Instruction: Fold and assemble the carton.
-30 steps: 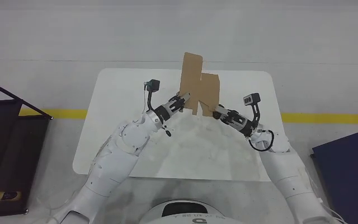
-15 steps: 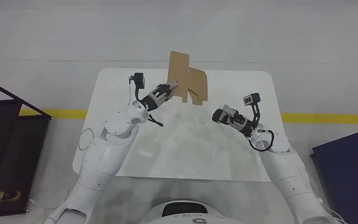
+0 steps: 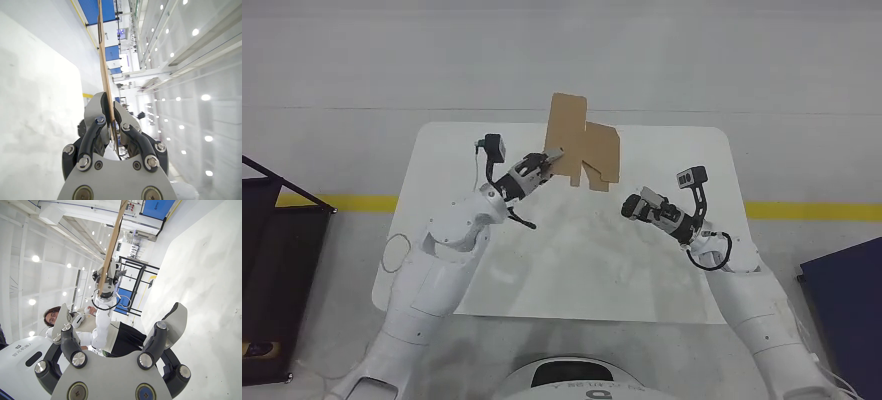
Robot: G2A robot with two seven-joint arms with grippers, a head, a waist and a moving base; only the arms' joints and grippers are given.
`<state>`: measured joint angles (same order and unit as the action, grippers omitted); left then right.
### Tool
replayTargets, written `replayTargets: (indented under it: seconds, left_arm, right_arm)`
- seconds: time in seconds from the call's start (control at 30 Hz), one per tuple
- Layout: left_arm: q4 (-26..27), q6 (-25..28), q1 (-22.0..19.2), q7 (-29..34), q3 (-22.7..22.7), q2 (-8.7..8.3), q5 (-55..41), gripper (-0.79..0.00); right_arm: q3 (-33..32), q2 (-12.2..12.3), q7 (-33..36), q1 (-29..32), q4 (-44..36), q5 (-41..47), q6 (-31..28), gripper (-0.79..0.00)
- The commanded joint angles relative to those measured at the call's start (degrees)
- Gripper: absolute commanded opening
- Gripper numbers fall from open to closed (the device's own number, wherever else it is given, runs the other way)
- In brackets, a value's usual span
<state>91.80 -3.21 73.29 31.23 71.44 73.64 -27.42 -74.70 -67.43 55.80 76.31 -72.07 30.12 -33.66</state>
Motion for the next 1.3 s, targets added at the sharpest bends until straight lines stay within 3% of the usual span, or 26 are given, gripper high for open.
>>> replayTargets:
  seconds: [0.0,0.13,0.3,0.57,0.87,1.27]
  left_arm:
    - [-2.15,-5.34,-0.76,4.16,1.76,0.42,-24.82,-0.785]
    - [-6.90,-16.33,-2.09,11.13,3.21,0.94,-45.09,-0.785]
    - [-14.78,-35.23,-5.15,14.61,1.16,1.64,-63.30,-0.785]
    - [-20.96,-48.27,-7.78,15.77,-5.42,3.40,-76.57,-0.785]
    - [-25.45,-53.17,-9.66,13.81,-7.73,4.54,-85.22,-0.785]
    - [-29.42,-54.79,-10.66,2.43,-13.20,4.82,-105.93,-0.785]
  right_arm:
    - [0.00,0.00,0.00,0.00,0.00,0.00,0.00,0.000]
    - [0.00,0.00,0.00,0.00,0.00,0.00,0.00,0.000]
    - [0.00,0.00,0.00,0.00,0.00,0.00,0.00,0.000]
    - [0.00,0.00,0.00,0.00,0.00,0.00,0.00,0.000]
    - [-0.14,-0.04,-4.38,0.86,-1.50,-1.82,0.31,0.000]
    - [-4.82,0.21,-20.66,5.87,-10.70,-16.74,-11.48,0.000]
